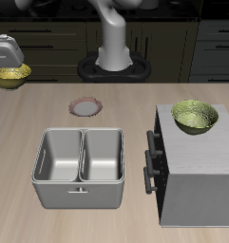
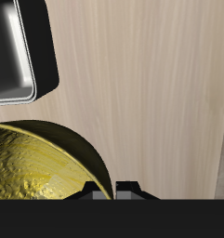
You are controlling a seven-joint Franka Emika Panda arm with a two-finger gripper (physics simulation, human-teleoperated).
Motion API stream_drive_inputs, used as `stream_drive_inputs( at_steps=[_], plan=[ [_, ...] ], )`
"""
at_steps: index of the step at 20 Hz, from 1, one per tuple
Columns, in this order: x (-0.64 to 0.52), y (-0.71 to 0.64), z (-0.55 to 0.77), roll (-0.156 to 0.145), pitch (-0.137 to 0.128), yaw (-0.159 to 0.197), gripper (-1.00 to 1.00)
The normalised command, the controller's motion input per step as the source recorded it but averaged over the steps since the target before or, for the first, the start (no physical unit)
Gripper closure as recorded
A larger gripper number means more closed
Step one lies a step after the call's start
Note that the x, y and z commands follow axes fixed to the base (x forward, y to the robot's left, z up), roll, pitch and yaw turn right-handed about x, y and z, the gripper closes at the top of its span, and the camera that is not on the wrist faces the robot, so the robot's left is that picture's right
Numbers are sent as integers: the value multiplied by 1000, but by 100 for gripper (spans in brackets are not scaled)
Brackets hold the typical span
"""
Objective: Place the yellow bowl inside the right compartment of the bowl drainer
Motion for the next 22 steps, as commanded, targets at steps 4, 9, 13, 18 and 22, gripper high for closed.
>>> stream_drive_inputs(
  at_steps=[4,9,13,18,22],
  plan=[
    [110,203,317,9,-44,11,100],
    [170,244,244,16,-32,19,100],
    [273,300,260,29,-32,-1,100],
    [175,155,172,24,-22,2,100],
    [233,268,150,38,-14,-12,100]
  ],
)
